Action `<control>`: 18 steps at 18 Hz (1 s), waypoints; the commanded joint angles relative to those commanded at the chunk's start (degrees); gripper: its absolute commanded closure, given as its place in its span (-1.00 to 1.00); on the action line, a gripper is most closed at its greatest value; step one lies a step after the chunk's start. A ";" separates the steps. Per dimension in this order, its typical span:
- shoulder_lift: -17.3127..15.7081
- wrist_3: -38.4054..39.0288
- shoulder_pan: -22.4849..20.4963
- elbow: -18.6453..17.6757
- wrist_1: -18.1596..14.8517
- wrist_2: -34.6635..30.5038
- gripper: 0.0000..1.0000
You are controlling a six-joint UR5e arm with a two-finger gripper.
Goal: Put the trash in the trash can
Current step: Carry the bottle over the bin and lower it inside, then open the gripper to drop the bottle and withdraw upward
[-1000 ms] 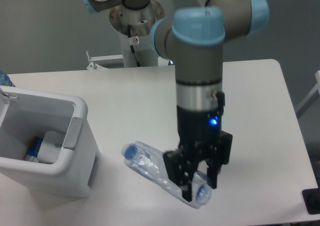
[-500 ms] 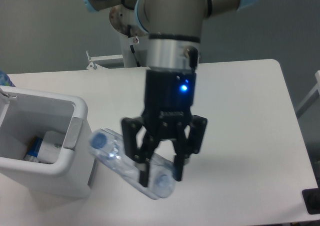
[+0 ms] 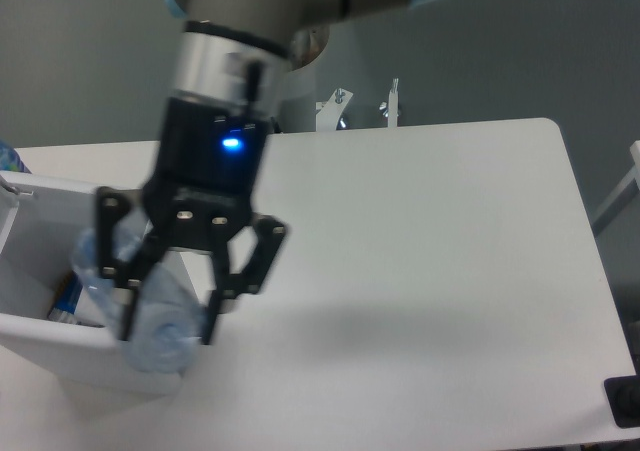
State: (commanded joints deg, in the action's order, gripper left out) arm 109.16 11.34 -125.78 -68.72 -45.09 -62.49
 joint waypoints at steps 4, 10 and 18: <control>-0.09 -2.55 1.32 -2.21 0.00 -0.09 -0.11; 2.11 -3.26 2.46 -2.21 1.76 -0.61 -0.22; 2.63 -3.96 2.64 -2.56 1.93 -0.62 -1.00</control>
State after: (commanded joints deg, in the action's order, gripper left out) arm 111.80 7.38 -123.13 -71.28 -43.15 -63.11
